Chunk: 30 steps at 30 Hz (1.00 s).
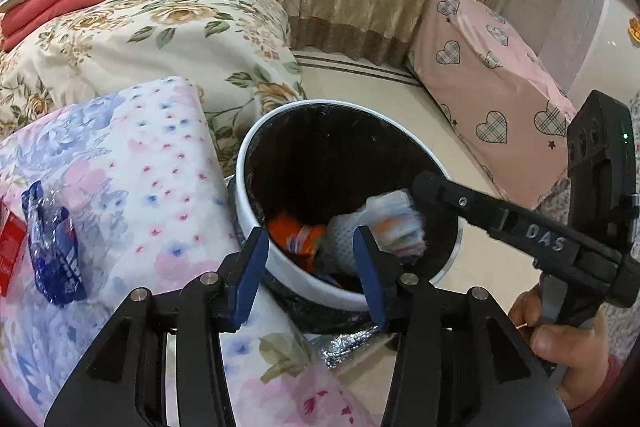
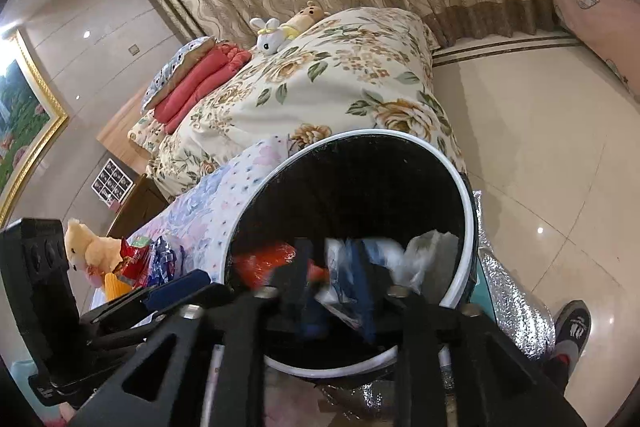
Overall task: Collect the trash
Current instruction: 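Carry both wrappers over the bin and open both tools to drop them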
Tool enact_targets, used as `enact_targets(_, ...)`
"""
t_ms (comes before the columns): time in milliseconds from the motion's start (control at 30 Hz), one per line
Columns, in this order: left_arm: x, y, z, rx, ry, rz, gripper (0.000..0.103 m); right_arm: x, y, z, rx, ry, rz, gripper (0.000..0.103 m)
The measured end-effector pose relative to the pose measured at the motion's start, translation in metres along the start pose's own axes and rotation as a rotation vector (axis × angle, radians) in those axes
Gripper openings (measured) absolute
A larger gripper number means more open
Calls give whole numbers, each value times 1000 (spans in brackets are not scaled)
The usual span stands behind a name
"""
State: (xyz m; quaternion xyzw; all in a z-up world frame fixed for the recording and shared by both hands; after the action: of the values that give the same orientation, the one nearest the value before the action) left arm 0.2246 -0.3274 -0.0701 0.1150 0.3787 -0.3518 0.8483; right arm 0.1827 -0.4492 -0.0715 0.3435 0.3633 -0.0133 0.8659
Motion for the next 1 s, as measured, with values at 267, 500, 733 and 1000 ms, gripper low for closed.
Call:
enact_targets(267,-19,11,-23,-41,-10,21,56,-13,13,-9,-4,-36,18,67)
enact_targets(500,-38,35,-57,-122,2,45,57,-17,33,-28,-16,-33,38,78)
enact_targets(733,-58,59,-89,-173,9,79,57,-15,57,-57,-36,2,65,86)
enact_targets(1000,-82,92,-122,-238,9,123,58,-2,88,-84,-83,58,76,89)
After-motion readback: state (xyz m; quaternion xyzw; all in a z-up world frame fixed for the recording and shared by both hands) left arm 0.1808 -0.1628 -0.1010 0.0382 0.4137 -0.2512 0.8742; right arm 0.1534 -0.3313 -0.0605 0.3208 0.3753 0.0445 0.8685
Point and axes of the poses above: each gripper's, at about its wrist camera, not at the fingertips, and x roughly the way its jaws point, y to its left, z to its top, the point moved 8 cm from there along x, roughly the way its jaws point, and after that the axes turned 12 degrees about x, right-handed, at the moved point
